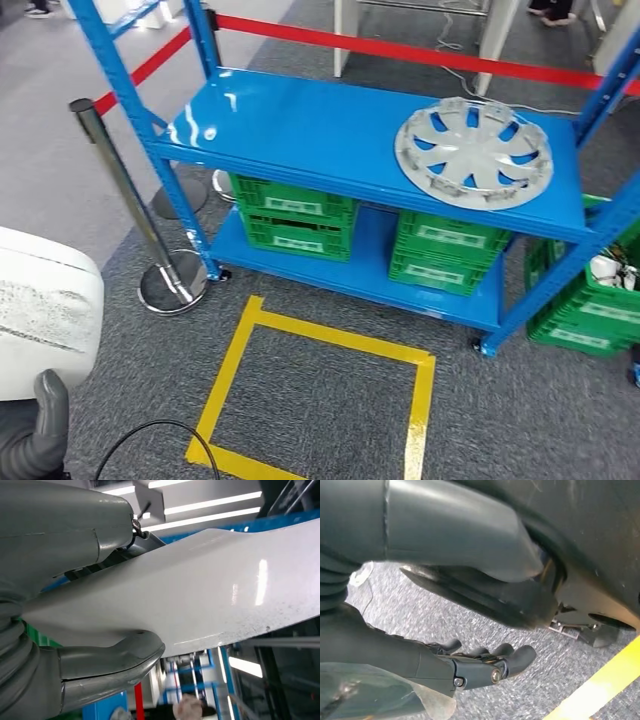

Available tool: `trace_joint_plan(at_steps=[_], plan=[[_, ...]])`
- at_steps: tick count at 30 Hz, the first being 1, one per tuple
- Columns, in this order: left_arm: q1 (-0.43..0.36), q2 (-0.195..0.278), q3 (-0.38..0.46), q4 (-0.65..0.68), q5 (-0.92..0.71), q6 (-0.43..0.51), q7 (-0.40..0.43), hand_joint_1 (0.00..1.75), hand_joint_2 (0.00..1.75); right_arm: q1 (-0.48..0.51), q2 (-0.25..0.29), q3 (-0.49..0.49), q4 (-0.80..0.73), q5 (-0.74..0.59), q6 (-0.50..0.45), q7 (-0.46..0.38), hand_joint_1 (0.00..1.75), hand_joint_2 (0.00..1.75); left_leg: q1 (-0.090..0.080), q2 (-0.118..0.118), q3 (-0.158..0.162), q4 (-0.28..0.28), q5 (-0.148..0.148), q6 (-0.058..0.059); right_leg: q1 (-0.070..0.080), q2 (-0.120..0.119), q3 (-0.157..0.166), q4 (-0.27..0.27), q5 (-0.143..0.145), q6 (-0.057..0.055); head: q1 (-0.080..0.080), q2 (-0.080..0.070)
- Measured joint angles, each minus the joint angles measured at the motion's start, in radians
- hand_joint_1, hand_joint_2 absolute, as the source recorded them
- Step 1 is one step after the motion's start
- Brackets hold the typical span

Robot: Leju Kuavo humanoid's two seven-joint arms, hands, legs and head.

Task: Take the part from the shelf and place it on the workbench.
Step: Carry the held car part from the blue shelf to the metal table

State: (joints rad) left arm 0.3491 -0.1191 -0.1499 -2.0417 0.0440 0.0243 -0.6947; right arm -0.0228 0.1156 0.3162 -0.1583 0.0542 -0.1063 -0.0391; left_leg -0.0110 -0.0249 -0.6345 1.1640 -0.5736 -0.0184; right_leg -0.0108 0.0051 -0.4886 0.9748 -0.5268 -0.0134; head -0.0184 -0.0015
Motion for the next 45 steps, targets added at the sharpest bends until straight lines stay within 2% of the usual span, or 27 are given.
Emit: trace_joint_plan(at_steps=[2, 3, 4, 6, 8, 9, 11, 13, 15, 17, 18, 19, 20, 22, 24, 26, 28, 31, 32, 33, 34, 35, 37, 39, 41, 43, 45], plan=[[-0.001, 0.0, -0.001, 0.0, -0.006, 0.011, -0.002, 1.75, 1.75, 0.002, 0.0, 0.0, 0.0, 0.0, 0.0, 0.0, 0.0, 1.75, 0.017, 0.012, -0.05, 0.11, -0.038, -0.018, -0.002, -0.032, -0.002, 0.001, -0.001, 0.001, 0.0, 0.0], [-0.002, 0.0, 0.0, 0.0, -0.009, 0.019, -0.003, 1.75, 1.75, 0.003, 0.0, 0.0, 0.0, 0.0, 0.0, 0.0, 0.0, 1.75, 0.025, 0.016, -0.053, 0.12, -0.03, -0.025, -0.003, -0.047, -0.002, 0.002, -0.002, 0.003, 0.0, 0.0], [-0.003, -0.002, 0.0, -0.001, -0.011, 0.031, -0.004, 1.75, 1.75, 0.003, 0.0, 0.0, 0.0, 0.001, -0.001, 0.0, 0.0, 1.75, 0.031, 0.022, -0.034, 0.086, -0.002, -0.032, -0.005, -0.061, -0.002, 0.003, -0.004, 0.005, 0.0, 0.0], [-0.007, -0.005, 0.004, -0.006, -0.018, 0.059, -0.006, 1.75, 1.75, 0.0, 0.001, 0.0, 0.0, 0.003, -0.001, 0.0, 0.0, 1.75, 0.035, 0.056, 0.04, -0.055, 0.069, -0.038, -0.008, -0.083, 0.003, 0.004, -0.009, 0.014, -0.001, 0.0], [-0.013, -0.007, 0.007, -0.013, -0.044, 0.098, -0.007, 1.75, 1.75, -0.002, 0.001, 0.0, 0.0, 0.004, -0.001, 0.0, 0.0, 1.75, 0.028, 0.09, 0.086, -0.154, 0.097, -0.027, -0.006, -0.102, 0.005, 0.006, -0.014, 0.029, -0.002, 0.0], [-0.015, -0.008, 0.009, -0.016, -0.066, 0.124, -0.007, 1.75, 1.75, -0.004, 0.001, 0.0, 0.0, 0.005, 0.0, 0.0, 0.0, 1.75, 0.024, 0.095, 0.088, -0.165, 0.094, -0.017, -0.005, -0.111, 0.005, 0.007, -0.015, 0.037, -0.002, 0.0], [-0.017, -0.005, 0.011, -0.023, -0.106, 0.167, -0.007, 1.75, 1.75, -0.006, 0.001, 0.0, 0.0, 0.005, 0.0, 0.0, 0.0, 1.75, 0.02, 0.079, 0.082, -0.169, 0.096, 0.004, -0.007, -0.124, 0.005, 0.006, -0.018, 0.052, -0.002, 0.0], [-0.018, 0.0, 0.012, -0.028, -0.111, 0.176, -0.008, 1.75, 1.75, -0.009, 0.001, 0.0, -0.001, 0.005, 0.0, -0.002, 0.0, 1.75, 0.022, 0.061, 0.081, -0.178, 0.104, 0.022, -0.011, -0.088, -0.012, 0.043, -0.049, 0.059, 0.002, 0.0], [-0.022, 0.004, 0.01, -0.03, -0.092, 0.163, -0.008, 1.75, 1.75, -0.008, 0.002, 0.0, -0.001, 0.006, 0.0, -0.004, 0.0, 1.75, 0.02, 0.045, 0.079, -0.182, 0.107, 0.033, -0.011, -0.031, -0.068, 0.162, -0.114, 0.056, 0.007, 0.0], [-0.023, 0.007, 0.007, -0.03, -0.088, 0.153, -0.008, 1.75, 1.75, -0.006, 0.002, 0.0, 0.0, 0.006, 0.001, -0.006, 0.0, 1.75, 0.015, 0.025, 0.078, -0.181, 0.107, 0.038, -0.008, -0.01, -0.132, 0.288, -0.154, 0.053, 0.009, 0.0], [-0.023, 0.009, 0.007, -0.03, -0.094, 0.152, -0.008, 1.75, 1.75, -0.006, 0.002, 0.0, 0.0, 0.007, 0.001, -0.007, 0.0, 1.75, 0.012, 0.014, 0.078, -0.179, 0.107, 0.039, -0.007, -0.008, -0.145, 0.306, -0.147, 0.051, 0.009, 0.0], [-0.023, 0.01, 0.006, -0.029, -0.103, 0.154, -0.008, 1.75, 1.75, -0.007, 0.002, 0.0, 0.0, 0.008, 0.001, -0.009, 0.0, 1.75, 0.01, 0.003, 0.078, -0.177, 0.106, 0.039, -0.006, -0.006, -0.139, 0.282, -0.119, 0.048, 0.009, 0.0], [-0.022, 0.011, 0.007, -0.029, -0.108, 0.154, -0.008, 1.75, 1.75, -0.007, 0.002, 0.0, 0.0, 0.008, 0.001, -0.012, 0.0, 1.75, 0.009, -0.009, 0.079, -0.174, 0.105, 0.038, -0.006, -0.001, -0.115, 0.224, -0.078, 0.045, 0.009, 0.0], [-0.021, 0.014, 0.007, -0.025, -0.099, 0.146, -0.008, 1.75, 1.75, -0.007, 0.002, 0.001, 0.0, 0.009, 0.001, -0.016, 0.0, 1.75, 0.008, -0.03, 0.074, -0.163, 0.102, 0.033, -0.009, 0.035, -0.061, 0.094, -0.02, 0.04, 0.008, 0.0], [-0.019, 0.015, 0.007, -0.022, -0.082, 0.135, -0.007, 1.75, 1.75, -0.006, 0.002, 0.002, 0.0, 0.009, 0.001, -0.02, 0.0, 1.75, 0.008, -0.047, 0.062, -0.153, 0.102, 0.023, -0.01, 0.063, -0.037, 0.043, -0.012, 0.037, 0.008, 0.0], [-0.016, 0.016, 0.008, -0.02, -0.077, 0.135, -0.007, 1.75, 1.75, -0.005, 0.002, 0.003, 0.0, 0.01, 0.0, -0.023, 0.0, 1.75, 0.01, -0.064, 0.053, -0.15, 0.105, 0.013, -0.01, 0.051, -0.034, 0.043, -0.011, 0.033, 0.008, 0.0], [-0.013, 0.016, 0.01, -0.018, -0.088, 0.149, -0.007, 1.75, 1.75, -0.005, 0.003, 0.004, 0.0, 0.01, -0.001, -0.023, 0.0, 1.75, 0.009, -0.048, 0.04, -0.12, 0.086, 0.002, -0.015, 0.029, -0.032, 0.04, -0.008, 0.023, 0.004, 0.0], [-0.01, 0.015, 0.015, -0.015, -0.08, 0.167, -0.007, 1.75, 1.75, -0.004, 0.003, 0.005, 0.0, 0.01, -0.001, -0.023, 0.0, 1.75, 0.013, 0.005, -0.038, 0.052, -0.001, -0.015, -0.014, -0.011, -0.031, 0.039, -0.009, 0.012, -0.004, 0.0], [-0.009, 0.014, 0.017, -0.014, -0.066, 0.164, -0.007, 1.75, 1.75, -0.003, 0.003, 0.005, 0.0, 0.01, -0.002, -0.023, 0.0, 1.75, 0.016, 0.01, -0.064, 0.109, -0.021, -0.019, -0.013, -0.025, -0.03, 0.039, -0.01, 0.011, -0.004, 0.0], [-0.007, 0.014, 0.019, -0.013, -0.051, 0.159, -0.007, 1.75, 1.75, -0.002, 0.003, 0.005, 0.0, 0.01, -0.003, -0.023, 0.0, 1.75, 0.018, 0.013, -0.076, 0.135, -0.022, -0.02, -0.012, -0.039, -0.03, 0.039, -0.012, 0.01, -0.004, 0.0], [-0.006, 0.013, 0.021, -0.012, -0.037, 0.154, -0.005, 1.75, 1.75, -0.001, 0.003, 0.005, 0.0, 0.01, -0.005, -0.022, 0.0, 1.75, 0.02, 0.016, -0.069, 0.122, -0.004, -0.02, -0.012, -0.052, -0.029, 0.039, -0.013, 0.01, -0.004, 0.0], [-0.005, 0.011, 0.023, -0.012, -0.024, 0.15, 0.001, 1.75, 1.75, -0.001, 0.003, 0.005, 0.0, 0.009, -0.006, -0.022, 0.0, 1.75, 0.02, 0.022, -0.044, 0.072, 0.028, -0.019, -0.011, -0.064, -0.026, 0.039, -0.015, 0.011, -0.004, 0.0], [-0.005, 0.008, 0.026, -0.011, -0.002, 0.146, 0.041, 1.75, 1.75, -0.003, 0.003, 0.005, 0.0, 0.005, -0.01, -0.022, 0.0, 1.75, 0.013, 0.059, 0.027, -0.068, 0.086, -0.009, -0.009, -0.085, -0.019, 0.038, -0.021, 0.017, -0.004, 0.0], [-0.001, 0.008, 0.028, -0.009, -0.015, 0.152, 0.111, 1.75, 1.75, -0.003, 0.003, 0.005, 0.0, -0.002, -0.015, -0.022, 0.0, 1.75, 0.003, 0.088, 0.062, -0.141, 0.1, 0.004, -0.006, -0.103, -0.016, 0.037, -0.025, 0.027, -0.004, 0.0], [0.011, 0.01, 0.029, -0.003, -0.026, 0.156, 0.146, 1.75, 1.75, -0.003, 0.004, 0.005, 0.0, -0.007, -0.017, -0.022, 0.0, 1.75, -0.001, 0.075, 0.06, -0.149, 0.099, 0.016, -0.004, -0.122, -0.011, 0.032, -0.027, 0.038, -0.003, 0.0], [0.019, 0.012, 0.031, 0.001, -0.008, 0.144, 0.137, 1.75, 1.75, -0.003, 0.004, 0.005, 0.0, -0.007, -0.017, -0.023, 0.0, 1.75, 0.002, 0.055, 0.063, -0.162, 0.106, 0.029, -0.006, -0.099, -0.013, 0.044, -0.043, 0.046, 0.0, 0.0], [0.02, 0.014, 0.031, 0.004, 0.004, 0.125, 0.124, 1.75, 1.75, -0.003, 0.003, 0.005, -0.001, -0.005, -0.017, -0.023, 0.0, 1.75, 0.007, 0.036, 0.067, -0.172, 0.113, 0.039, -0.008, -0.04, -0.056, 0.132, -0.094, 0.048, 0.006, 0.0]])
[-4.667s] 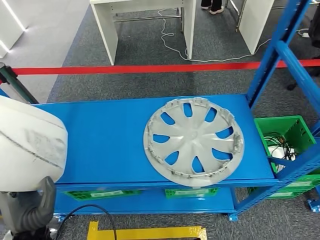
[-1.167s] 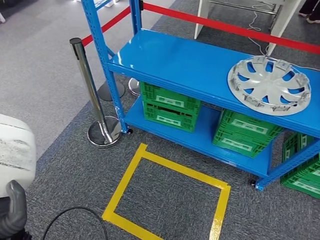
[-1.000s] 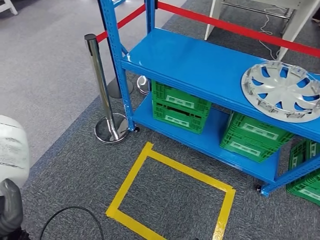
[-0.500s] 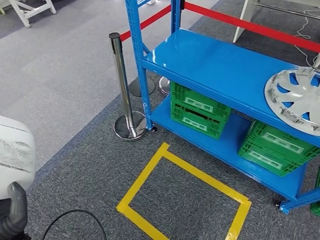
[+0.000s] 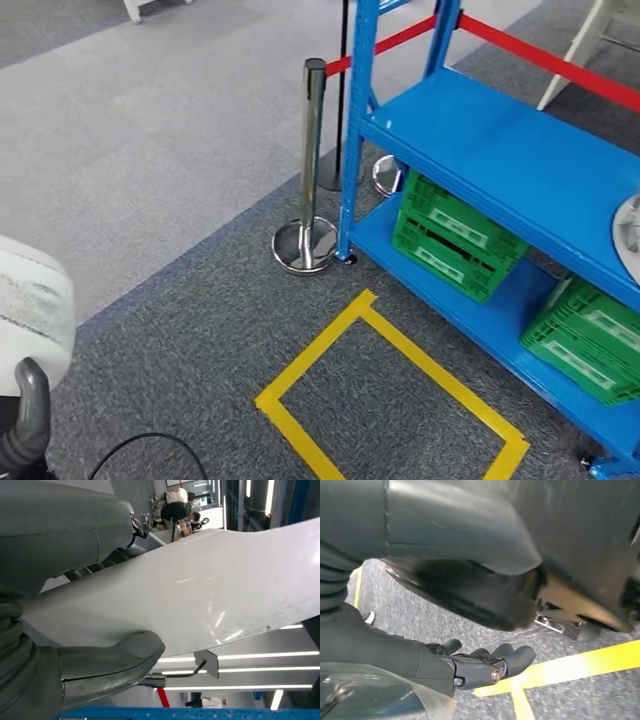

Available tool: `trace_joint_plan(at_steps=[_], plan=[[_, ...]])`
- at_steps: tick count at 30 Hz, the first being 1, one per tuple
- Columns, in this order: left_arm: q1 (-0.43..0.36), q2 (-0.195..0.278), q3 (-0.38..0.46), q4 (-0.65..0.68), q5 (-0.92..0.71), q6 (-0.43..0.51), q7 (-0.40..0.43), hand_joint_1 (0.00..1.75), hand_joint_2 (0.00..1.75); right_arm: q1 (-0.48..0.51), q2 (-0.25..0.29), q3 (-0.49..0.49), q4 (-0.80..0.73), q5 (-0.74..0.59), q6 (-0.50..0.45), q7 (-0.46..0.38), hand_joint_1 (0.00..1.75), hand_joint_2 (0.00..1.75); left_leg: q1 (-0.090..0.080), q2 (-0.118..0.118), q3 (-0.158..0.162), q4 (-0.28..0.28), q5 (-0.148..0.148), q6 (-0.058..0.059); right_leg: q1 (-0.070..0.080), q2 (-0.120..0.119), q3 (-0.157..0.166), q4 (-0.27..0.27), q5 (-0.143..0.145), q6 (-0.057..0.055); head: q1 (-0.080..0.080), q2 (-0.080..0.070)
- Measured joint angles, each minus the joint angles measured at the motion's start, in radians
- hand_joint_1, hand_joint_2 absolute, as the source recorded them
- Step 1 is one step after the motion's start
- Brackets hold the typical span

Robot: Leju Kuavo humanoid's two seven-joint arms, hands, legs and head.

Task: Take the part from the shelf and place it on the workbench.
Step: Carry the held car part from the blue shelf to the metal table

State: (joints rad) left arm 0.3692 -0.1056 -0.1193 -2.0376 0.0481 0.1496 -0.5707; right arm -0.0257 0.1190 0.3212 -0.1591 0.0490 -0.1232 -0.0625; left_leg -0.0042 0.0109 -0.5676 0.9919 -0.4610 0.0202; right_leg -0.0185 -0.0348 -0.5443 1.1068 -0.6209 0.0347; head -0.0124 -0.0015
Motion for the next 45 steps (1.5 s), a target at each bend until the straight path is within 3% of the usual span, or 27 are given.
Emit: trace_joint_plan(at_steps=[2, 3, 4, 6, 8, 10, 12, 14, 17, 19, 20, 21, 23, 25, 27, 28, 30, 32, 34, 35, 36, 38, 40, 41, 42, 43, 45], plan=[[0.001, 0.001, -0.001, 0.004, 0.006, -0.019, -0.008, 1.75, 1.75, 0.003, 0.0, 0.0, 0.0, 0.003, 0.0, -0.002, 0.0, 1.75, -0.001, -0.023, -0.001, 0.0, 0.0, 0.004, 0.001, 0.029, -0.07, 0.135, -0.052, -0.001, 0.004, 0.0], [0.003, 0.002, -0.001, 0.006, 0.008, -0.029, -0.01, 1.75, 1.75, 0.005, 0.0, 0.0, 0.0, 0.005, 0.001, -0.004, 0.0, 1.75, -0.002, -0.037, 0.0, 0.0, 0.0, 0.005, 0.002, 0.032, -0.094, 0.175, -0.056, -0.002, 0.004, 0.0], [0.003, 0.002, -0.001, 0.008, 0.011, -0.037, -0.011, 1.75, 1.75, 0.006, -0.001, 0.0, 0.0, 0.007, 0.001, -0.006, 0.0, 1.75, -0.003, -0.051, 0.001, 0.0, 0.0, 0.005, 0.002, 0.033, -0.102, 0.177, -0.039, -0.002, 0.004, 0.0], [0.005, 0.004, -0.001, 0.011, 0.019, -0.05, -0.011, 1.75, 1.75, 0.005, -0.001, 0.0, 0.0, 0.009, 0.001, -0.008, 0.0, 1.75, -0.002, -0.081, 0.004, 0.004, -0.002, 0.003, 0.001, 0.048, -0.063, 0.068, 0.041, -0.004, 0.004, 0.0], [0.006, 0.005, -0.001, 0.013, 0.026, -0.06, -0.011, 1.75, 1.75, 0.006, -0.001, 0.0, 0.0, 0.009, 0.001, -0.009, 0.0, 1.75, -0.002, -0.107, 0.0, 0.015, -0.007, -0.004, -0.005, 0.097, -0.014, -0.05, 0.088, -0.005, 0.003, 0.0], [0.008, 0.006, -0.001, 0.015, 0.027, -0.066, -0.01, 1.75, 1.75, 0.008, -0.001, 0.0, 0.001, 0.008, 0.0, -0.01, 0.0, 1.75, 0.001, -0.13, -0.011, 0.024, -0.007, -0.014, -0.005, 0.124, 0.004, -0.081, 0.087, -0.008, 0.003, 0.0], [0.011, 0.007, -0.002, 0.015, 0.025, -0.07, -0.012, 1.75, 1.75, 0.009, 0.0, 0.0, 0.001, 0.007, -0.002, -0.013, 0.0, 1.75, 0.005, -0.153, -0.018, 0.025, -0.003, -0.024, -0.004, 0.102, 0.011, -0.083, 0.09, -0.015, 0.004, 0.0], [0.014, 0.007, -0.002, 0.016, 0.024, -0.075, -0.017, 1.75, 1.75, 0.009, 0.0, 0.0, 0.001, 0.006, -0.005, -0.015, 0.0, 1.75, 0.003, -0.126, -0.032, 0.054, -0.02, -0.034, -0.007, 0.075, 0.016, -0.086, 0.093, -0.026, -0.001, 0.0], [0.014, 0.007, -0.003, 0.015, 0.036, -0.099, -0.031, 1.75, 1.75, 0.014, -0.001, 0.0, 0.001, 0.005, -0.009, -0.018, 0.0, 1.75, 0.005, -0.037, -0.115, 0.229, -0.104, -0.048, -0.005, 0.03, 0.02, -0.087, 0.089, -0.036, -0.012, 0.0], [0.016, 0.007, -0.002, 0.015, 0.042, -0.112, -0.04, 1.75, 1.75, 0.017, -0.001, 0.0, 0.002, 0.007, -0.012, -0.018, 0.0, 1.75, 0.01, -0.021, -0.155, 0.309, -0.122, -0.052, -0.002, -0.003, 0.022, -0.087, 0.084, -0.038, -0.012, 0.0], [0.017, 0.007, -0.001, 0.015, 0.041, -0.115, -0.044, 1.75, 1.75, 0.017, -0.001, 0.0, 0.002, 0.009, -0.013, -0.018, 0.0, 1.75, 0.011, -0.018, -0.148, 0.294, -0.103, -0.051, -0.001, -0.018, 0.025, -0.087, 0.082, -0.038, -0.012, 0.0], [0.018, 0.007, 0.001, 0.015, 0.038, -0.118, -0.047, 1.75, 1.75, 0.017, -0.001, 0.0, 0.002, 0.012, -0.015, -0.018, 0.0, 1.75, 0.01, -0.012, -0.122, 0.243, -0.07, -0.048, -0.001, -0.031, 0.029, -0.087, 0.079, -0.037, -0.012, 0.0], [0.018, 0.007, 0.004, 0.015, 0.031, -0.125, -0.053, 1.75, 1.75, 0.015, -0.001, 0.002, 0.002, 0.018, -0.017, -0.018, 0.0, 1.75, 0.001, 0.037, -0.052, 0.106, -0.016, -0.037, 0.002, -0.053, 0.035, -0.087, 0.071, -0.031, -0.012, 0.0], [0.018, 0.007, 0.004, 0.015, 0.027, -0.137, -0.057, 1.75, 1.75, 0.014, -0.001, 0.007, 0.002, 0.024, -0.018, -0.017, 0.0, 1.75, -0.011, 0.074, -0.018, 0.038, -0.005, -0.024, 0.005, -0.074, 0.039, -0.088, 0.063, -0.021, -0.011, 0.0], [0.02, 0.007, 0.006, 0.015, 0.026, -0.146, -0.059, 1.75, 1.75, 0.012, -0.001, 0.013, 0.001, 0.028, -0.018, -0.015, 0.0, 1.75, -0.015, 0.055, -0.017, 0.031, -0.007, -0.014, 0.006, -0.096, 0.05, -0.093, 0.058, -0.012, -0.011, 0.0], [0.023, 0.006, 0.007, 0.015, 0.025, -0.149, -0.06, 1.75, 1.75, 0.01, -0.001, 0.015, 0.001, 0.03, -0.019, -0.015, 0.0, 1.75, -0.013, 0.042, -0.014, 0.025, -0.005, -0.008, 0.005, -0.09, 0.053, -0.091, 0.052, -0.008, -0.01, 0.0], [0.023, 0.005, 0.01, 0.015, 0.022, -0.15, -0.062, 1.75, 1.75, 0.008, -0.001, 0.017, 0.001, 0.031, -0.019, -0.015, 0.0, 1.75, -0.008, 0.017, -0.007, 0.014, 0.003, 0.006, 0.002, -0.037, 0.032, -0.037, 0.016, -0.003, -0.006, 0.0], [0.022, 0.003, 0.011, 0.015, 0.022, -0.15, -0.061, 1.75, 1.75, 0.01, -0.001, 0.018, 0.001, 0.03, -0.02, -0.015, 0.0, 1.75, -0.006, -0.008, -0.007, 0.012, 0.004, 0.013, 0.001, 0.02, -0.035, 0.09, -0.042, -0.003, -0.002, 0.0], [0.022, 0.002, 0.013, 0.016, 0.022, -0.15, -0.061, 1.75, 1.75, 0.01, -0.001, 0.018, 0.001, 0.028, -0.02, -0.016, 0.0, 1.75, -0.008, -0.038, -0.006, 0.013, 0.002, 0.014, 0.002, 0.032, -0.092, 0.179, -0.059, -0.004, 0.0, 0.0], [0.023, 0.002, 0.014, 0.016, 0.022, -0.15, -0.061, 1.75, 1.75, 0.01, -0.001, 0.018, 0.001, 0.028, -0.02, -0.017, 0.0, 1.75, -0.008, -0.053, -0.005, 0.014, 0.002, 0.014, 0.002, 0.034, -0.097, 0.174, -0.038, -0.004, 0.0, 0.0], [0.023, 0.002, 0.015, 0.016, 0.022, -0.151, -0.061, 1.75, 1.75, 0.008, -0.001, 0.018, 0.001, 0.029, -0.02, -0.017, 0.0, 1.75, -0.007, -0.07, -0.003, 0.016, 0.0, 0.013, 0.002, 0.039, -0.083, 0.127, 0.002, -0.005, 0.0, 0.0], [0.022, 0.001, 0.017, 0.016, 0.022, -0.151, -0.061, 1.75, 1.75, 0.009, -0.002, 0.018, 0.002, 0.031, -0.019, -0.015, 0.0, 1.75, -0.006, -0.1, -0.005, 0.027, -0.006, 0.005, -0.003, 0.084, -0.034, -0.003, 0.072, -0.004, 0.0, 0.0], [0.02, 0.001, 0.018, 0.016, 0.017, -0.151, -0.061, 1.75, 1.75, 0.009, -0.002, 0.019, 0.002, 0.032, -0.018, -0.013, 0.0, 1.75, -0.003, -0.126, -0.015, 0.037, -0.008, -0.005, -0.006, 0.128, -0.005, -0.066, 0.09, -0.003, -0.001, 0.0], [0.02, 0.001, 0.019, 0.016, 0.012, -0.151, -0.06, 1.75, 1.75, 0.009, -0.002, 0.019, 0.002, 0.032, -0.017, -0.013, 0.0, 1.75, -0.001, -0.138, -0.02, 0.039, -0.006, -0.011, -0.005, 0.132, -0.002, -0.069, 0.087, -0.004, -0.001, 0.0], [0.02, 0.001, 0.019, 0.016, 0.006, -0.151, -0.06, 1.75, 1.75, 0.008, -0.001, 0.019, 0.002, 0.033, -0.016, -0.013, 0.0, 1.75, 0.002, -0.15, -0.022, 0.038, -0.004, -0.017, -0.004, 0.12, 0.002, -0.07, 0.089, -0.008, -0.002, 0.0], [0.02, 0.001, 0.019, 0.016, 0.0, -0.151, -0.06, 1.75, 1.75, 0.006, -0.001, 0.02, 0.002, 0.033, -0.015, -0.012, 0.0, 1.75, 0.002, -0.146, -0.025, 0.041, -0.005, -0.021, -0.004, 0.107, 0.004, -0.073, 0.091, -0.012, -0.002, 0.0], [0.017, 0.002, 0.018, 0.016, -0.007, -0.149, -0.059, 1.75, 1.75, 0.006, 0.0, 0.02, 0.001, 0.034, -0.014, -0.011, 0.0, 1.75, 0.0, -0.098, -0.046, 0.086, -0.03, -0.031, -0.005, 0.077, 0.012, -0.081, 0.093, -0.025, -0.007, 0.0]])
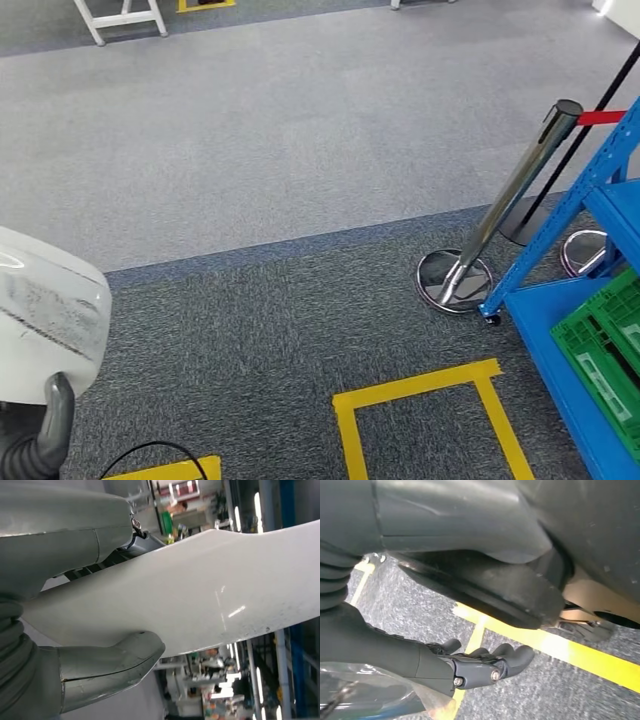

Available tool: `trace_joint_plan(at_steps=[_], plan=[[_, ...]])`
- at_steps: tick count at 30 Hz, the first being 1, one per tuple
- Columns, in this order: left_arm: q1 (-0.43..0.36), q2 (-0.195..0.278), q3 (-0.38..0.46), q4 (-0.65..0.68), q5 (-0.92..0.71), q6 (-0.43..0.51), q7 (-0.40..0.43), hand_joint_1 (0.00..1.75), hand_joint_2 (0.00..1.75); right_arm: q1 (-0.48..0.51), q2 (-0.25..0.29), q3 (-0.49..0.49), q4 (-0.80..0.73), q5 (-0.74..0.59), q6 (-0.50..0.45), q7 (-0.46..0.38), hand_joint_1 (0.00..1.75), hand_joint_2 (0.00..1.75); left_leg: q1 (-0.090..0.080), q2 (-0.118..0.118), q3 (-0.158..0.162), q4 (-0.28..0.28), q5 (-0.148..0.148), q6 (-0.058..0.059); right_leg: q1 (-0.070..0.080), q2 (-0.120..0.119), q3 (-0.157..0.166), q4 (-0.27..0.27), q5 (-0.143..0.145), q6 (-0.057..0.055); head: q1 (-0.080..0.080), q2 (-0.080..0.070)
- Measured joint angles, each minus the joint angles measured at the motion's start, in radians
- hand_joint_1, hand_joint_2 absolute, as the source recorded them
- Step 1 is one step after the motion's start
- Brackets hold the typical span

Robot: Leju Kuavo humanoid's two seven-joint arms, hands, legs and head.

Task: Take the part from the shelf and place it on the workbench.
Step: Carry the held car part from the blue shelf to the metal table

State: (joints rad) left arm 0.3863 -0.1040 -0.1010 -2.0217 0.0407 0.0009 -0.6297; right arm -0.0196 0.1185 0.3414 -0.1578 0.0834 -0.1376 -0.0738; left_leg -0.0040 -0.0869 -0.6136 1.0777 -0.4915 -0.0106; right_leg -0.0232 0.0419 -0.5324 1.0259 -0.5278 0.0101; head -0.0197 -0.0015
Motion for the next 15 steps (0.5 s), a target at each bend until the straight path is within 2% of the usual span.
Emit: trace_joint_plan(at_steps=[1, 2, 3, 4, 5, 6, 7, 8, 9, 10, 11, 13, 14, 15], plan=[[-0.002, 0.0, 0.0, 0.0, -0.001, 0.001, 0.0, 1.75, 1.75, 0.001, 0.0, 0.0, 0.0, 0.0, 0.0, 0.0, 0.0, 1.75, 0.0, 0.036, -0.024, 0.051, -0.026, -0.004, 0.002, -0.016, 0.003, -0.002, -0.001, -0.005, -0.003, 0.0], [-0.004, 0.0, 0.0, 0.0, -0.002, 0.002, 0.001, 1.75, 1.75, 0.004, 0.0, 0.0, 0.0, 0.0, 0.0, 0.001, 0.0, 1.75, 0.002, 0.059, -0.055, 0.114, -0.055, -0.009, 0.004, -0.032, 0.004, -0.002, -0.003, -0.009, -0.005, 0.0], [-0.004, 0.0, 0.0, 0.001, -0.003, 0.003, 0.001, 1.75, 1.75, 0.005, 0.0, 0.0, 0.0, 0.0, 0.0, 0.001, 0.0, 1.75, 0.005, 0.07, -0.086, 0.177, -0.078, -0.012, 0.006, -0.049, 0.005, -0.002, -0.005, -0.011, -0.005, 0.0], [-0.004, 0.0, 0.0, 0.001, -0.003, 0.004, 0.001, 1.75, 1.75, 0.006, 0.0, 0.0, 0.0, 0.001, -0.001, 0.001, 0.0, 1.75, 0.008, 0.074, -0.106, 0.216, -0.087, -0.014, 0.007, -0.065, 0.006, -0.002, -0.008, -0.012, -0.005, 0.0], [-0.003, 0.0, 0.0, 0.002, -0.004, 0.005, 0.002, 1.75, 1.75, 0.006, -0.001, 0.001, 0.0, 0.001, -0.001, 0.001, 0.0, 1.75, 0.01, 0.076, -0.11, 0.222, -0.077, -0.015, 0.008, -0.08, 0.008, -0.002, -0.01, -0.012, -0.005, 0.0], [-0.002, 0.0, 0.0, 0.002, -0.004, 0.006, 0.002, 1.75, 1.75, 0.005, -0.001, 0.001, 0.0, 0.001, -0.001, 0.001, 0.0, 1.75, 0.011, 0.08, -0.094, 0.189, -0.05, -0.014, 0.009, -0.094, 0.012, -0.002, -0.013, -0.011, -0.005, 0.0], [-0.002, 0.0, 0.0, 0.002, -0.004, 0.006, 0.002, 1.75, 1.75, 0.005, -0.001, 0.002, 0.0, 0.001, -0.001, 0.001, 0.0, 1.75, 0.01, 0.092, -0.061, 0.125, -0.013, -0.01, 0.009, -0.107, 0.017, -0.002, -0.017, -0.009, -0.005, 0.0], [-0.003, 0.0, 0.0, 0.002, -0.004, 0.007, 0.002, 1.75, 1.75, 0.004, -0.001, 0.002, 0.0, 0.001, -0.001, 0.001, 0.0, 1.75, 0.005, 0.116, -0.026, 0.057, 0.013, -0.006, 0.01, -0.119, 0.019, -0.003, -0.021, -0.006, -0.005, 0.0], [-0.004, 0.0, 0.0, 0.002, -0.005, 0.007, 0.002, 1.75, 1.75, 0.004, -0.001, 0.004, 0.0, 0.001, -0.001, 0.001, 0.0, 1.75, -0.001, 0.137, 0.003, 0.002, 0.028, 0.001, 0.011, -0.129, 0.021, -0.003, -0.025, -0.001, -0.005, 0.0], [-0.004, 0.0, 0.0, 0.002, -0.005, 0.007, 0.003, 1.75, 1.75, 0.004, -0.001, 0.004, 0.0, 0.002, -0.001, 0.001, 0.0, 1.75, -0.007, 0.154, 0.02, -0.031, 0.031, 0.007, 0.012, -0.14, 0.022, -0.004, -0.03, 0.004, -0.004, 0.0], [-0.004, 0.0, 0.0, 0.002, -0.005, 0.007, 0.003, 1.75, 1.75, 0.003, 0.0, 0.005, 0.0, 0.002, -0.001, 0.001, 0.0, 1.75, -0.013, 0.159, 0.023, -0.041, 0.024, 0.012, 0.013, -0.15, 0.023, -0.005, -0.033, 0.009, -0.004, 0.0], [-0.002, 0.0, 0.002, 0.002, -0.005, 0.008, 0.004, 1.75, 1.75, -0.001, 0.0, 0.007, 0.0, 0.003, 0.0, 0.0, 0.0, 1.75, -0.015, 0.137, 0.026, -0.051, 0.026, 0.024, 0.01, -0.164, 0.035, -0.007, -0.04, 0.019, -0.004, 0.0], [-0.001, 0.0, 0.003, 0.002, -0.005, 0.008, 0.004, 1.75, 1.75, -0.002, 0.0, 0.008, -0.001, 0.004, 0.0, 0.0, 0.0, 1.75, -0.013, 0.125, 0.029, -0.057, 0.029, 0.03, 0.008, -0.149, 0.036, 0.001, -0.048, 0.022, -0.003, 0.0], [-0.003, 0.0, 0.004, 0.002, -0.005, 0.008, 0.004, 1.75, 1.75, -0.004, 0.0, 0.009, -0.001, 0.005, 0.0, 0.0, 0.0, 1.75, -0.01, 0.113, 0.033, -0.063, 0.033, 0.036, 0.008, -0.124, 0.027, 0.027, -0.064, 0.025, -0.001, 0.0]])
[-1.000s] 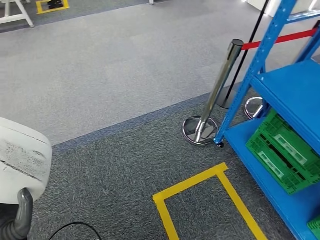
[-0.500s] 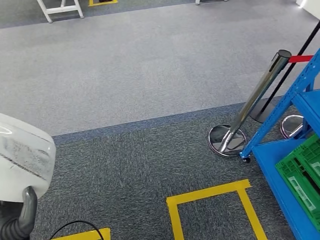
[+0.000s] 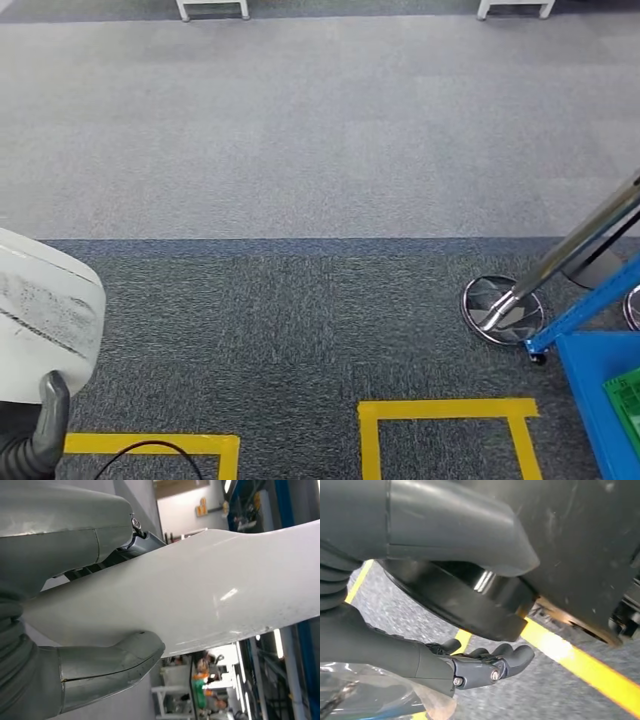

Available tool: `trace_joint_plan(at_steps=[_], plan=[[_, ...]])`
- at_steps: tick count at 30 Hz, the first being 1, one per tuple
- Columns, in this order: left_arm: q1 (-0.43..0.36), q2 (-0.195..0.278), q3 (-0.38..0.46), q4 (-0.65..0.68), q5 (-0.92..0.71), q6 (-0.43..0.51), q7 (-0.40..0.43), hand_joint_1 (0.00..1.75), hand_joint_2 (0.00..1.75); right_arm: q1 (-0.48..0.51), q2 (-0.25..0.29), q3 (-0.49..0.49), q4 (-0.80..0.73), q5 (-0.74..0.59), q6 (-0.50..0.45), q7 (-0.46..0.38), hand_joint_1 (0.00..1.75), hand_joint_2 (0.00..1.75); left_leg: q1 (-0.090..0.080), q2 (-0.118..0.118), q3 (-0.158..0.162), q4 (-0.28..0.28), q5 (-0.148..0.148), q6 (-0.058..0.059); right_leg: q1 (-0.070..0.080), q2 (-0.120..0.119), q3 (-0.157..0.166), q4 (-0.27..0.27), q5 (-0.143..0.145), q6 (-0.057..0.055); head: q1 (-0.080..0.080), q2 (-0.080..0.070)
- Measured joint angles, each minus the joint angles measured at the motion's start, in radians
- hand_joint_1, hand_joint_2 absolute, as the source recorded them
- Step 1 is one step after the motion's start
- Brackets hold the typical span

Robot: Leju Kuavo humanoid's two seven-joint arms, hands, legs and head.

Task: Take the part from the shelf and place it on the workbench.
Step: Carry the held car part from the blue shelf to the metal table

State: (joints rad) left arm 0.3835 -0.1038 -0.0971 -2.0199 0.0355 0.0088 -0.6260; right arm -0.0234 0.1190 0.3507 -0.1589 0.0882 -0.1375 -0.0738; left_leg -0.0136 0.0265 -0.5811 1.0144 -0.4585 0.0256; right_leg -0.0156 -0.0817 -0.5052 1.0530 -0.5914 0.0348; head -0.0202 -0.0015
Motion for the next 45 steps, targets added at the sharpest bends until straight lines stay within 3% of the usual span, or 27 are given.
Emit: trace_joint_plan(at_steps=[2, 4, 5, 7, 8, 9, 11, 13, 14, 16, 17, 19, 20, 22, 24, 26, 28, 29, 31, 33, 35, 36, 38, 40, 42, 44, 45], plan=[[-0.004, 0.0, 0.001, 0.0, 0.0, 0.0, 0.0, 1.75, 1.75, 0.001, 0.0, 0.003, 0.0, 0.001, 0.0, 0.0, 0.0, 1.75, 0.004, -0.022, 0.004, -0.005, 0.002, 0.008, 0.0, 0.059, -0.057, 0.11, -0.051, 0.002, 0.006, 0.0], [-0.005, 0.0, 0.003, 0.0, 0.0, 0.0, 0.0, 1.75, 1.75, 0.003, 0.0, 0.005, 0.0, 0.001, 0.001, -0.002, 0.0, 1.75, 0.004, -0.048, 0.005, -0.004, 0.0, 0.011, 0.001, 0.077, -0.127, 0.225, -0.082, 0.003, 0.009, 0.0], [-0.005, 0.0, 0.003, 0.0, 0.0, 0.0, 0.0, 1.75, 1.75, 0.002, 0.0, 0.005, 0.0, 0.002, 0.002, -0.002, 0.0, 1.75, 0.004, -0.062, 0.006, -0.004, -0.001, 0.011, 0.001, 0.08, -0.145, 0.241, -0.07, 0.004, 0.01, 0.0], [-0.005, 0.0, 0.004, 0.0, 0.0, 0.0, 0.0, 1.75, 1.75, 0.0, -0.001, 0.006, -0.001, 0.003, 0.002, -0.001, 0.0, 1.75, 0.006, -0.093, 0.011, 0.0, -0.005, 0.007, 0.0, 0.088, -0.127, 0.163, 0.007, 0.004, 0.01, 0.0], [-0.005, 0.0, 0.004, 0.0, 0.0, 0.0, 0.0, 1.75, 1.75, 0.001, -0.001, 0.007, 0.0, 0.003, 0.002, 0.001, 0.0, 1.75, 0.007, -0.107, 0.012, 0.003, -0.008, 0.002, -0.003, 0.109, -0.103, 0.1, 0.042, 0.004, 0.01, 0.0], [-0.006, 0.0, 0.005, 0.0, 0.0, 0.0, 0.0, 1.75, 1.75, 0.003, -0.001, 0.007, 0.0, 0.003, 0.002, 0.002, 0.0, 1.75, 0.008, -0.121, 0.01, 0.009, -0.012, -0.003, -0.006, 0.132, -0.08, 0.041, 0.065, 0.003, 0.009, 0.0], [-0.007, 0.0, 0.006, 0.0, 0.0, 0.001, 0.001, 1.75, 1.75, 0.005, 0.0, 0.008, 0.001, 0.004, 0.002, 0.002, 0.0, 1.75, 0.011, -0.144, 0.002, 0.016, -0.012, -0.015, -0.007, 0.163, -0.055, -0.011, 0.071, -0.003, 0.009, 0.0], [-0.005, 0.0, 0.007, 0.0, 0.0, 0.004, 0.002, 1.75, 1.75, 0.003, 0.0, 0.009, 0.001, 0.005, 0.003, 0.002, 0.0, 1.75, 0.015, -0.163, -0.005, 0.015, -0.009, -0.026, -0.005, 0.147, -0.047, -0.017, 0.073, -0.014, 0.009, 0.0], [-0.005, 0.0, 0.007, 0.0, -0.001, 0.006, 0.003, 1.75, 1.75, 0.002, 0.0, 0.01, 0.001, 0.005, 0.003, 0.002, 0.0, 1.75, 0.014, -0.153, -0.007, 0.021, -0.012, -0.031, -0.005, 0.136, -0.044, -0.02, 0.074, -0.021, 0.008, 0.0], [-0.008, 0.0, 0.007, 0.0, -0.001, 0.008, 0.004, 1.75, 1.75, 0.003, 0.0, 0.011, 0.001, 0.006, 0.004, 0.002, 0.0, 1.75, 0.012, -0.098, -0.034, 0.081, -0.047, -0.04, -0.006, 0.108, -0.036, -0.028, 0.074, -0.032, 0.004, 0.0], [-0.009, 0.0, 0.007, 0.0, -0.001, 0.009, 0.004, 1.75, 1.75, 0.005, 0.0, 0.012, 0.001, 0.006, 0.003, 0.002, 0.0, 1.75, 0.012, -0.065, -0.062, 0.142, -0.077, -0.045, -0.003, 0.093, -0.033, -0.029, 0.072, -0.036, 0.002, 0.0], [-0.01, 0.0, 0.007, 0.0, -0.001, 0.009, 0.005, 1.75, 1.75, 0.009, 0.0, 0.012, 0.001, 0.006, 0.003, 0.002, 0.0, 1.75, 0.016, -0.04, -0.127, 0.269, -0.127, -0.05, 0.001, 0.061, -0.031, -0.03, 0.068, -0.042, 0.001, 0.0], [-0.009, 0.0, 0.007, 0.0, -0.001, 0.01, 0.005, 1.75, 1.75, 0.009, 0.0, 0.012, 0.001, 0.006, 0.003, 0.002, 0.0, 1.75, 0.018, -0.038, -0.142, 0.298, -0.129, -0.051, 0.002, 0.046, -0.03, -0.029, 0.065, -0.042, 0.001, 0.0], [-0.008, 0.0, 0.008, 0.0, -0.001, 0.012, 0.007, 1.75, 1.75, 0.009, 0.0, 0.012, 0.001, 0.006, 0.003, 0.002, 0.0, 1.75, 0.019, -0.029, -0.114, 0.237, -0.077, -0.048, 0.004, 0.018, -0.023, -0.029, 0.06, -0.041, 0.001, 0.0], [-0.009, 0.0, 0.008, 0.0, -0.002, 0.014, 0.009, 1.75, 1.75, 0.008, 0.0, 0.012, 0.001, 0.006, 0.003, 0.002, 0.0, 1.75, 0.01, 0.013, -0.043, 0.098, -0.017, -0.036, 0.007, -0.007, -0.014, -0.029, 0.051, -0.037, 0.001, 0.0], [-0.009, 0.0, 0.008, 0.0, -0.003, 0.016, 0.011, 1.75, 1.75, 0.008, 0.0, 0.013, 0.001, 0.006, 0.002, 0.002, 0.0, 1.75, -0.001, 0.045, -0.007, 0.025, -0.005, -0.023, 0.011, -0.028, -0.01, -0.03, 0.042, -0.026, 0.001, 0.0], [-0.004, 0.0, 0.008, 0.0, -0.003, 0.021, 0.012, 1.75, 1.75, 0.005, 0.0, 0.013, 0.001, 0.006, 0.002, 0.002, 0.0, 1.75, -0.005, 0.031, -0.004, 0.017, -0.011, -0.012, 0.01, -0.048, 0.001, -0.035, 0.036, -0.015, 0.0, 0.0], [-0.002, 0.0, 0.008, 0.0, -0.004, 0.024, 0.013, 1.75, 1.75, 0.003, 0.0, 0.013, 0.0, 0.006, 0.002, 0.002, 0.0, 1.75, -0.004, 0.019, 0.0, 0.01, -0.009, -0.006, 0.008, -0.04, 0.007, -0.033, 0.031, -0.01, 0.001, 0.0], [-0.001, -0.001, 0.009, 0.0, -0.004, 0.027, 0.013, 1.75, 1.75, 0.001, 0.0, 0.013, 0.0, 0.007, 0.002, 0.002, 0.0, 1.75, 0.004, -0.005, 0.009, -0.003, -0.001, 0.005, 0.006, 0.015, -0.01, 0.017, -0.002, -0.003, 0.005, 0.0], [-0.003, -0.002, 0.009, 0.0, -0.005, 0.028, 0.014, 1.75, 1.75, 0.003, 0.0, 0.013, 0.0, 0.007, 0.002, 0.002, 0.0, 1.75, 0.008, -0.029, 0.011, -0.006, 0.002, 0.011, 0.003, 0.069, -0.079, 0.144, -0.06, 0.0, 0.01, 0.0], [-0.003, -0.002, 0.009, 0.0, -0.006, 0.029, 0.014, 1.75, 1.75, 0.004, 0.0, 0.013, 0.0, 0.008, 0.002, 0.0, 0.0, 1.75, 0.009, -0.057, 0.012, -0.006, 0.001, 0.011, 0.004, 0.079, -0.145, 0.247, -0.082, 0.004, 0.011, 0.0], [-0.003, -0.002, 0.009, 0.0, -0.006, 0.029, 0.014, 1.75, 1.75, 0.003, 0.0, 0.013, 0.0, 0.009, 0.002, -0.001, 0.0, 1.75, 0.01, -0.072, 0.014, -0.005, -0.001, 0.011, 0.003, 0.081, -0.155, 0.246, -0.061, 0.005, 0.011, 0.0], [-0.003, -0.002, 0.009, 0.0, -0.006, 0.03, 0.014, 1.75, 1.75, 0.001, 0.0, 0.014, 0.0, 0.016, 0.001, 0.0, 0.0, 1.75, 0.013, -0.102, 0.018, -0.002, -0.006, 0.005, 0.0, 0.098, -0.124, 0.14, 0.024, 0.006, 0.011, 0.0], [-0.005, -0.001, 0.01, 0.0, -0.004, 0.031, 0.015, 1.75, 1.75, 0.004, 0.0, 0.018, 0.0, 0.025, 0.001, 0.001, 0.0, 1.75, 0.014, -0.13, 0.014, 0.008, -0.013, -0.006, -0.007, 0.152, -0.079, 0.02, 0.079, 0.007, 0.012, 0.0], [-0.007, -0.001, 0.01, 0.0, -0.002, 0.032, 0.015, 1.75, 1.75, 0.005, 0.0, 0.024, 0.001, 0.031, 0.001, 0.001, 0.0, 1.75, 0.016, -0.155, 0.004, 0.014, -0.013, -0.019, -0.009, 0.179, -0.062, -0.019, 0.083, 0.001, 0.012, 0.0], [-0.006, -0.001, 0.01, 0.0, 0.0, 0.033, 0.015, 1.75, 1.75, 0.003, 0.0, 0.03, 0.001, 0.033, 0.001, 0.001, 0.0, 1.75, 0.02, -0.166, -0.002, 0.016, -0.012, -0.03, -0.007, 0.155, -0.054, -0.024, 0.085, -0.01, 0.012, 0.0], [-0.006, -0.001, 0.01, 0.0, 0.0, 0.033, 0.015, 1.75, 1.75, 0.002, 0.0, 0.032, 0.001, 0.034, 0.001, 0.001, 0.0, 1.75, 0.02, -0.146, -0.007, 0.027, -0.019, -0.035, -0.007, 0.141, -0.05, -0.026, 0.086, -0.017, 0.01, 0.0]])
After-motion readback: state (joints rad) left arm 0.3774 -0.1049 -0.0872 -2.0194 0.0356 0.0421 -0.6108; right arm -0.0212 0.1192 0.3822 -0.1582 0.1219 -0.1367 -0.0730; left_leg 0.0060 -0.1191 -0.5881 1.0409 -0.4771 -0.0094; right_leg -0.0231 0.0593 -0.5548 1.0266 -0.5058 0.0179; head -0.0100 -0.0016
